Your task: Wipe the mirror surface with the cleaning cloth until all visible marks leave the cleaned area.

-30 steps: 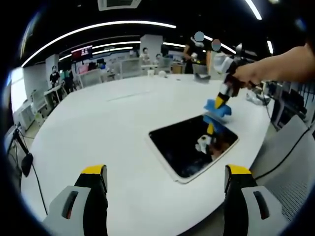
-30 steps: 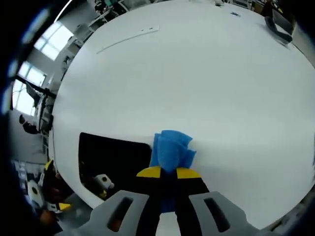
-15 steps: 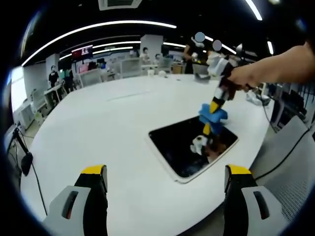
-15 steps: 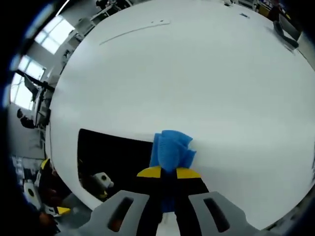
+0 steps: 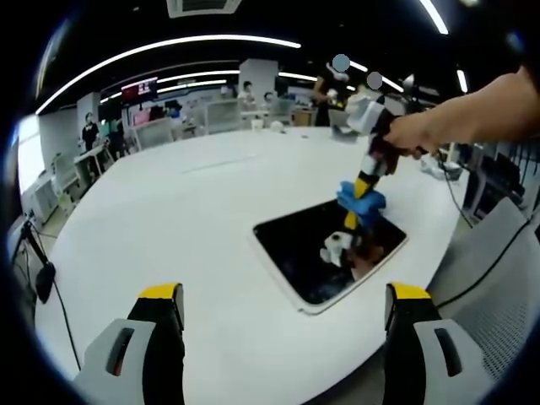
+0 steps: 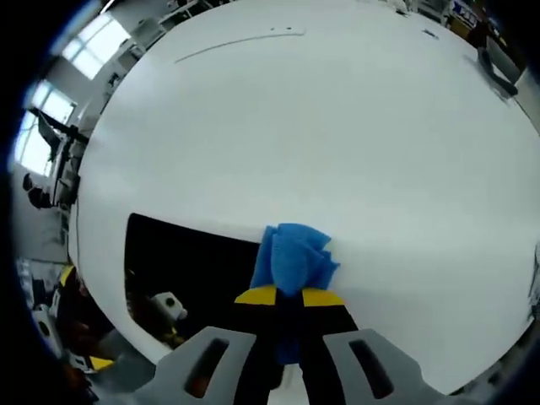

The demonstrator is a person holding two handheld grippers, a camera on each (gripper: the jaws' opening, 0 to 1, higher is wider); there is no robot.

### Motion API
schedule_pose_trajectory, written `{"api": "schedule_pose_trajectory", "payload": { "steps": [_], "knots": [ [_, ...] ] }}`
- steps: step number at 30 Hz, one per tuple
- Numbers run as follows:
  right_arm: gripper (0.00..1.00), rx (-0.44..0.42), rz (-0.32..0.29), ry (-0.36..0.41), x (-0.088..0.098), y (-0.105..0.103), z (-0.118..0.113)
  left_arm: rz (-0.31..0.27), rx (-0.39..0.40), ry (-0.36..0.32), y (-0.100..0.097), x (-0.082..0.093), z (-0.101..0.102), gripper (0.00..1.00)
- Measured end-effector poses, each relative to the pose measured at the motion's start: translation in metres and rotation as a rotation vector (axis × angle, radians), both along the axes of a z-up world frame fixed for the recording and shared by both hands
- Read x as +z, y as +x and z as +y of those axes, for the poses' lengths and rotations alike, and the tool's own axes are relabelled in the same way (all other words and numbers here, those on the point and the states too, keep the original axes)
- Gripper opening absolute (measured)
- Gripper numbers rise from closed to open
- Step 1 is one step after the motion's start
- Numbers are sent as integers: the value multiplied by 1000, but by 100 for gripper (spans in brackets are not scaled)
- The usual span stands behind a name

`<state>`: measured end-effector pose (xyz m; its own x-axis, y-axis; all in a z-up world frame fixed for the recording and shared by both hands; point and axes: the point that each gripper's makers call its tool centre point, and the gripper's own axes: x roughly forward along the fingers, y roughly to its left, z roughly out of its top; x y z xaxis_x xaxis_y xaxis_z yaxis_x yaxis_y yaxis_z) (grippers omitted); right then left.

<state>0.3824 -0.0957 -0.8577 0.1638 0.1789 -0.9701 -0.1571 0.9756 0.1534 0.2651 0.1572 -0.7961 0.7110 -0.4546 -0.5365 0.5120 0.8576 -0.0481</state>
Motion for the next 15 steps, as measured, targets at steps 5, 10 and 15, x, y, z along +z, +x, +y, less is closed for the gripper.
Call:
{"api": "schedule_pose_trajectory", "payload": {
  "steps": [5, 10, 15],
  "knots": [
    [2, 15, 12, 9, -2, -4, 16, 1, -4, 0, 0, 0, -1, 99],
    [2, 15, 11, 14, 0, -4, 29, 0, 2, -3, 0, 0, 0, 99],
    [2, 14, 16, 33, 1, -3, 44, 0, 0, -5, 0, 0, 0, 99]
  ]
}}
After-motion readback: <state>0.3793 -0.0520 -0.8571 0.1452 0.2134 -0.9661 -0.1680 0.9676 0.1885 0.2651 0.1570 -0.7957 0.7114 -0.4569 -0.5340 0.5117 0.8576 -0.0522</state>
